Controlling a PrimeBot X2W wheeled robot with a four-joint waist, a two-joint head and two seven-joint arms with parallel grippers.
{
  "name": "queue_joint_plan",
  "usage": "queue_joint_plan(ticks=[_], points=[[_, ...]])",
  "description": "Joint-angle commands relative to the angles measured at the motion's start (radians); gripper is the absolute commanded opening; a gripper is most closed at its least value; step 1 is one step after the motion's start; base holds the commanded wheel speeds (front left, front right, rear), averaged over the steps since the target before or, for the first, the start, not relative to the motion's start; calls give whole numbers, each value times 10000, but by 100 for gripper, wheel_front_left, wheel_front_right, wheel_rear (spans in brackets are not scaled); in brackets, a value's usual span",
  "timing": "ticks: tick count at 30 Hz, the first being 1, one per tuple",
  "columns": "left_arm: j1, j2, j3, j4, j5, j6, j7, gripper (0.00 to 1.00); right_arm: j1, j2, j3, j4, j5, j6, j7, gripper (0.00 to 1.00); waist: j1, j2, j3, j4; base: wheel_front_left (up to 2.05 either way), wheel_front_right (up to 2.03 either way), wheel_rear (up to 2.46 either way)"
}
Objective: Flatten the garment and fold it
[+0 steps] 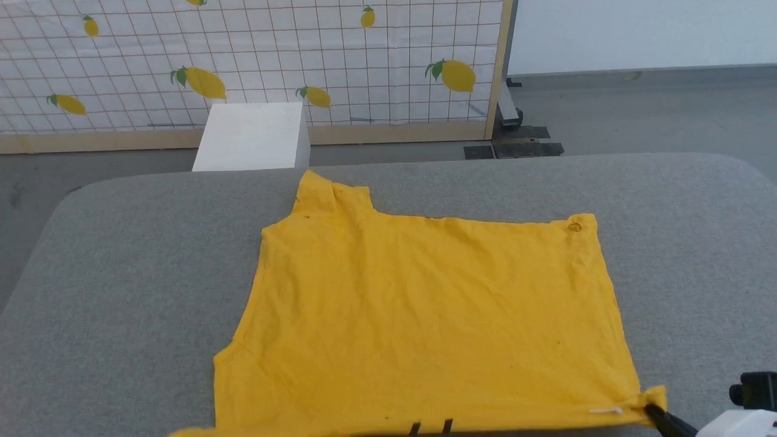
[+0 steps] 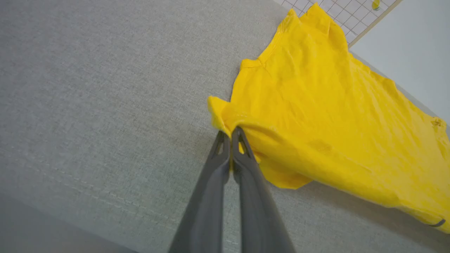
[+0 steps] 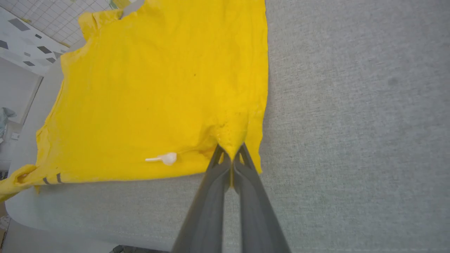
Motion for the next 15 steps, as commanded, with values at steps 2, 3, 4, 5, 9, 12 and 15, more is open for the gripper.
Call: queue_joint_plan(ticks=[2,3,4,5,9,12,15], points=[[-684,250,13,-202,231,-18,-37,0,-352,69,-86,-232,-226,-13,137,0,1,-1,104,22,0,0,0],[-932,329,-33,-214,281,-65,36,0,-484,51,-71,-281,-323,-13,196,0,1,-1,160,33,0,0,0],[-1296,459,-106,-199,381,-137,133,0,-664,25,-50,-311,-438,-13,271,0,1,-1,246,49,0,0,0],[-1638,525,-156,-167,415,-212,204,0,-821,12,-54,-314,-512,-13,325,0,1,-1,348,74,0,0,0],[-3259,815,-406,378,601,-574,515,0,-1603,56,-31,-229,-813,-13,663,0,1,-1,849,87,0,0,0],[-4427,903,-574,1075,657,-851,684,0,-2270,13,73,-54,-1130,-13,990,0,1,-1,1256,9,0,0,0],[-5376,902,-723,1837,716,-1023,793,0,-2961,-139,330,185,-1539,-13,1364,0,1,-1,1702,-116,0,0,0]])
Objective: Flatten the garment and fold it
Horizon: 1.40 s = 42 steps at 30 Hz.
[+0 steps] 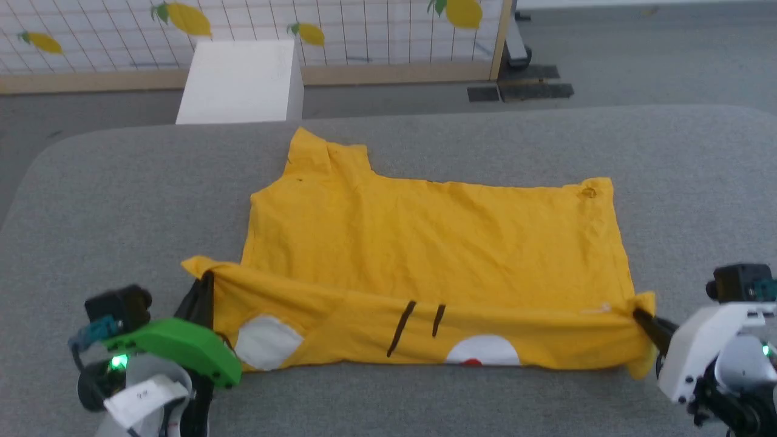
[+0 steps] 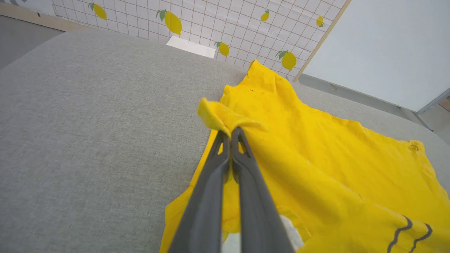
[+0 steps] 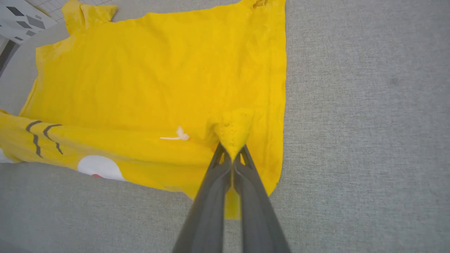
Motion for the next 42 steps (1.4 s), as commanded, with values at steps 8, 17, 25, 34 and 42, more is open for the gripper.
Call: queue_joint_plan(ticks=[8,17,25,34,42], points=[[-1853,-37,-365,1958,186,-401,227,0,-1839,-321,684,1108,-806,-13,1098,0,1,0,1595,-280,0,0,0],[-2649,-340,-655,3395,139,-772,52,0,-2603,-357,1102,2319,-1413,-13,1901,0,1,0,2048,-106,0,0,0],[-2701,-342,-381,3456,-44,-755,-416,100,-2409,-133,770,2296,-892,-13,976,100,1,0,1193,63,0,0,0],[-917,73,-469,1914,-44,700,1444,100,-1035,265,-500,895,-648,-13,-314,100,1,0,338,280,0,0,0],[-234,350,-902,925,-120,1923,3974,100,-519,692,-889,85,-772,-13,-221,100,1,0,536,98,0,0,0]])
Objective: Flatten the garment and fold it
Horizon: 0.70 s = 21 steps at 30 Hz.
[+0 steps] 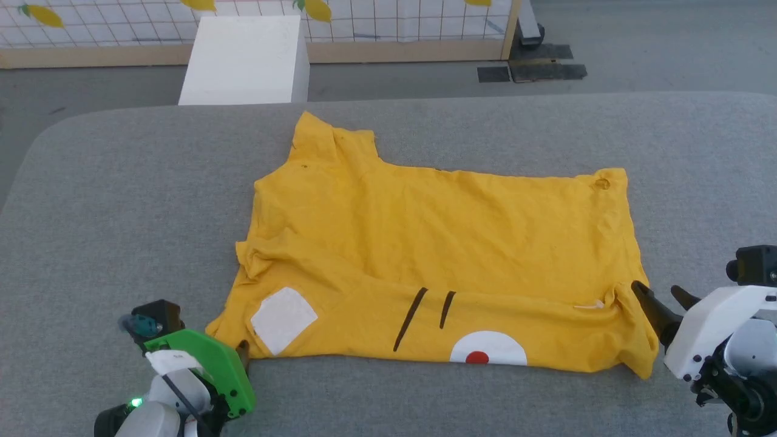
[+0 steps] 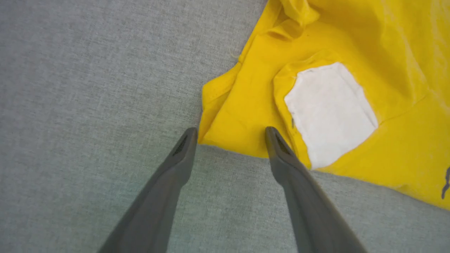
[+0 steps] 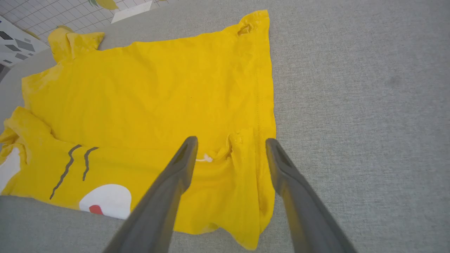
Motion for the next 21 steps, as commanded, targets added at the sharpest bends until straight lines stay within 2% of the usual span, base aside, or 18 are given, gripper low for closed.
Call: queue_joint_plan(ticks=[1,6,7,8,14,21], points=[[10,66,-69,38,-2,65,206,100,108,64,-5,-77,-61,-13,18,100,0,0,125,-113,0,0,0],[62,-58,-153,536,-283,32,617,98,105,148,107,-200,-32,-13,54,100,0,0,188,-333,0,0,0],[105,-106,-129,599,-340,-12,533,17,134,144,116,-223,-28,-13,75,100,0,0,178,-371,0,0,0],[145,-135,-111,646,-380,-61,456,0,166,125,115,-238,-39,-13,92,100,0,0,171,-391,0,0,0],[431,-398,430,567,-771,-302,-569,0,494,-29,163,-463,-363,-13,235,100,0,0,100,-384,0,0,0],[948,-569,913,-682,-723,-233,-1858,0,883,59,227,-698,-1749,-13,1029,100,0,0,250,-166,0,0,0]])
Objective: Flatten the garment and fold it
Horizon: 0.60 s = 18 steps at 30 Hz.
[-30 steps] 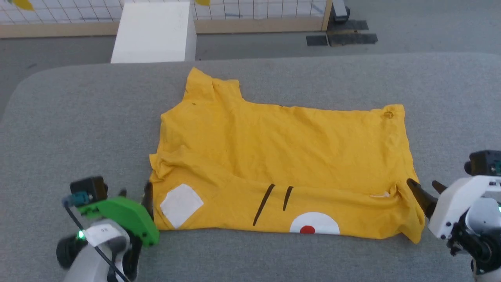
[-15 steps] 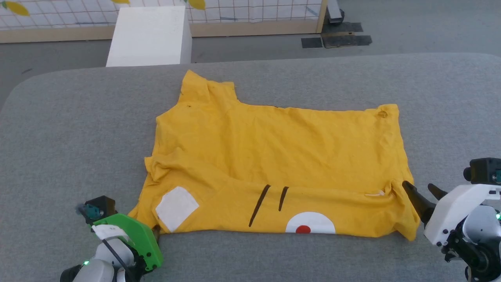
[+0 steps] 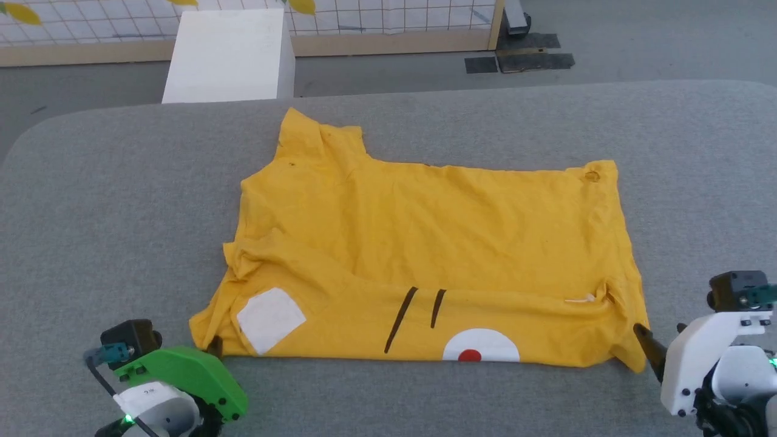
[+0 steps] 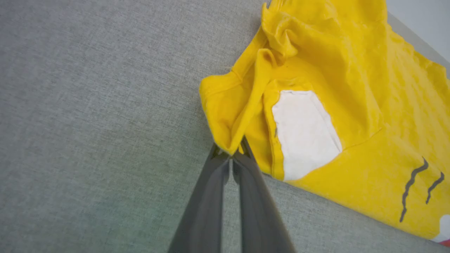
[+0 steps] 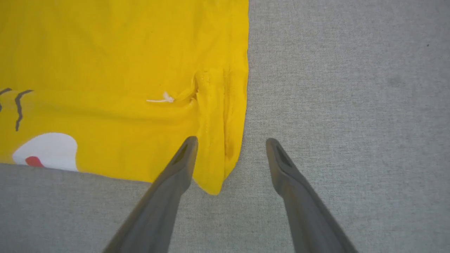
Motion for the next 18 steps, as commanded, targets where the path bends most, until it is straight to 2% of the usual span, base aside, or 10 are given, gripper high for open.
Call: queue_joint_plan(ticks=[1,9,14,15,16,17,18], points=[[163,-69,6,-209,36,86,-101,0,39,51,72,78,-226,-13,114,100,0,0,123,112,0,0,0],[231,-122,-243,-933,223,278,-34,0,-667,287,219,1458,-1218,-13,428,100,0,0,521,327,0,0,0],[110,-162,-352,-914,231,275,21,0,-971,301,567,2374,-1196,-13,616,100,0,0,640,455,0,0,0],[96,-165,-357,-899,229,270,15,0,-1013,289,634,2464,-1080,-13,663,44,0,0,640,466,0,0,0],[85,-177,-350,-882,213,252,-17,0,-1078,261,686,2516,-913,-13,668,7,0,0,617,474,0,0,0],[94,-176,-341,-847,194,230,-40,0,-1123,206,745,2528,-762,-13,687,0,0,0,562,470,0,0,0],[108,-179,-316,-828,163,204,-74,0,-1145,150,789,2510,-617,-13,719,0,0,0,495,463,0,0,0]])
